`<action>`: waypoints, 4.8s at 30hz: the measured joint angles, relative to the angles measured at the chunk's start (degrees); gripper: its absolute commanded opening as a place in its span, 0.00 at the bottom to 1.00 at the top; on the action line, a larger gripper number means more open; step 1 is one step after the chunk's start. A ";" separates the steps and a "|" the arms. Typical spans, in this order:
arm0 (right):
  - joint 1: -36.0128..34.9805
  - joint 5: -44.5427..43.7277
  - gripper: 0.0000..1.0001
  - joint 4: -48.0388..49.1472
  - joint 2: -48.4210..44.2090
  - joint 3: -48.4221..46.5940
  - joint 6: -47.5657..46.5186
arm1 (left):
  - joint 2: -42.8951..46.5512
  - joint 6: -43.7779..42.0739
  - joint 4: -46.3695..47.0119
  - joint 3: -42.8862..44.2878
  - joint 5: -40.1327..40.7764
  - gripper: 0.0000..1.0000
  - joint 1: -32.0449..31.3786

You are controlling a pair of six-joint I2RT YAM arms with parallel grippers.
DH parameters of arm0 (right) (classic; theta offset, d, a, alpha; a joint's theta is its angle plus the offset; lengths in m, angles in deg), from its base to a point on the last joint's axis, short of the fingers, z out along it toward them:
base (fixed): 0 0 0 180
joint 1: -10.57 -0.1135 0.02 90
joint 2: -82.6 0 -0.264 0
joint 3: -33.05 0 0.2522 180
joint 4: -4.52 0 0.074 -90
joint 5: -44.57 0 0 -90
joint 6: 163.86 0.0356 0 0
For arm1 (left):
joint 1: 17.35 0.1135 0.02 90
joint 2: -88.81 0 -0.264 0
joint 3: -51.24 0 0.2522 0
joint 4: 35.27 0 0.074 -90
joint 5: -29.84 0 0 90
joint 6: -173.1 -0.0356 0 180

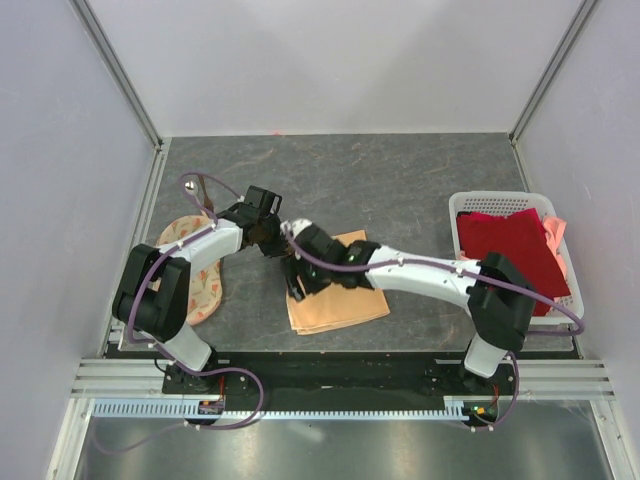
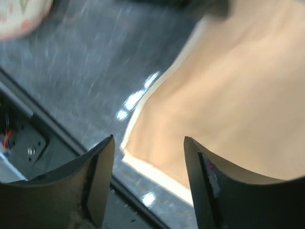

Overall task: Fold the napkin into a case and place the utensils inside
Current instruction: Fold the lower triangle-folded napkin at the center of the board.

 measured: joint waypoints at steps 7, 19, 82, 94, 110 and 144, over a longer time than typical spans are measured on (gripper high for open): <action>-11.19 -5.88 0.80 -2.73 0.96 5.27 4.48 | 0.00 0.22 0.31 -0.52 -0.46 0.02 0.37; -16.55 -12.20 0.64 -3.48 8.44 4.07 6.84 | 0.00 0.72 1.44 -1.38 -1.49 0.02 0.63; 3.76 24.74 0.00 86.42 0.11 54.69 36.44 | -8.22 4.02 -20.68 17.09 25.38 0.02 -10.95; 10.10 27.32 0.10 90.27 0.52 61.42 36.96 | -17.88 6.99 -25.20 26.08 29.66 0.02 -15.87; 10.08 22.12 0.52 47.74 -17.81 55.04 18.73 | -22.12 6.91 -20.63 29.40 31.12 0.05 -17.79; 17.90 6.51 0.79 10.86 -10.34 26.67 -0.11 | -10.19 -8.41 -4.22 20.09 11.19 0.75 -17.16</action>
